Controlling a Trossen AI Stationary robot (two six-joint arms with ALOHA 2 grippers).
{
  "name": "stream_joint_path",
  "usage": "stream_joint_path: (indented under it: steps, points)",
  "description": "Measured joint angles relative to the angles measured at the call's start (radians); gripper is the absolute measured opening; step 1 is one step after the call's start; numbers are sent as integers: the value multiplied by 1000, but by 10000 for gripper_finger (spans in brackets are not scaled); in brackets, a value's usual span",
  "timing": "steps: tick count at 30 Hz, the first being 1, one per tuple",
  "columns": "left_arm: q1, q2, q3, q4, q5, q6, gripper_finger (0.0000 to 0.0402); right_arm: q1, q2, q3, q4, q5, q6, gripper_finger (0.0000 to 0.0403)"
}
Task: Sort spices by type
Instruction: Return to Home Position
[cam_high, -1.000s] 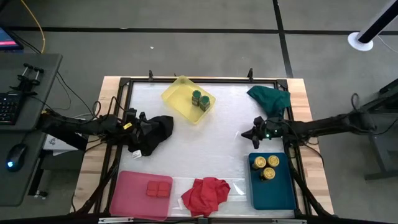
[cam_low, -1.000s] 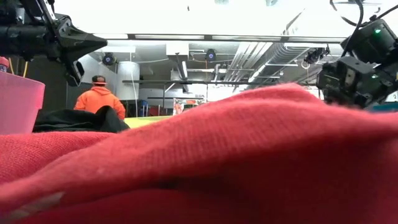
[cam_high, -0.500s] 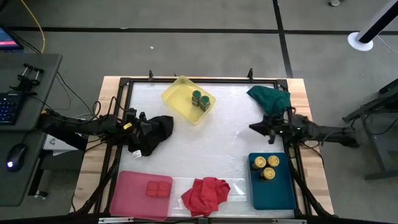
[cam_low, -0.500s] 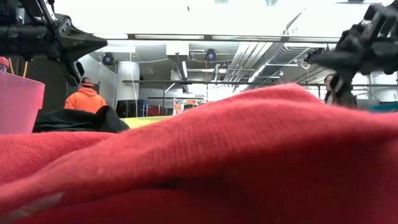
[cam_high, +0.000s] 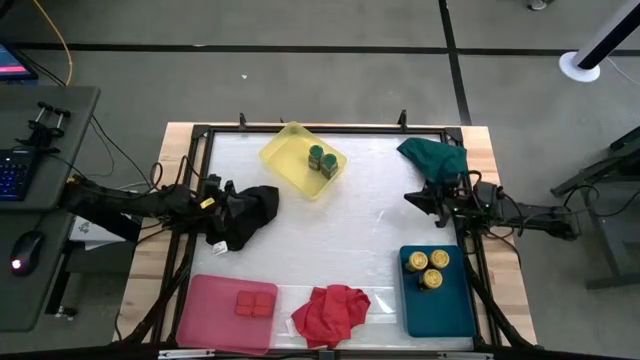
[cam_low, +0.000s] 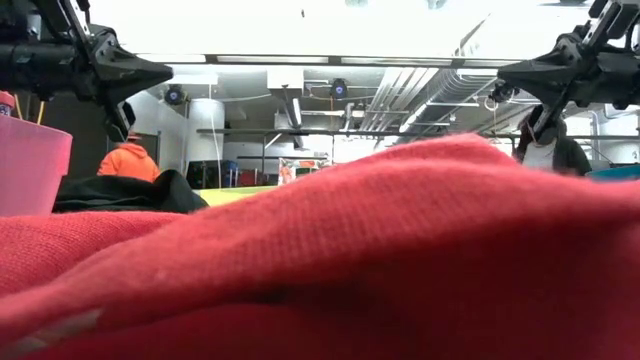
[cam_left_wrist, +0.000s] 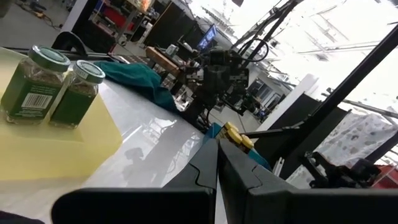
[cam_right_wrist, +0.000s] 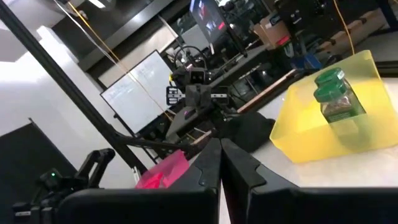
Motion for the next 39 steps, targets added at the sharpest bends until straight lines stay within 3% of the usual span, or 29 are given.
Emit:
stream_joint_path:
  steps: [39]
  points:
    - [0,2,0,-14,0,0,0,0,0,-1,-44,0,0,1]
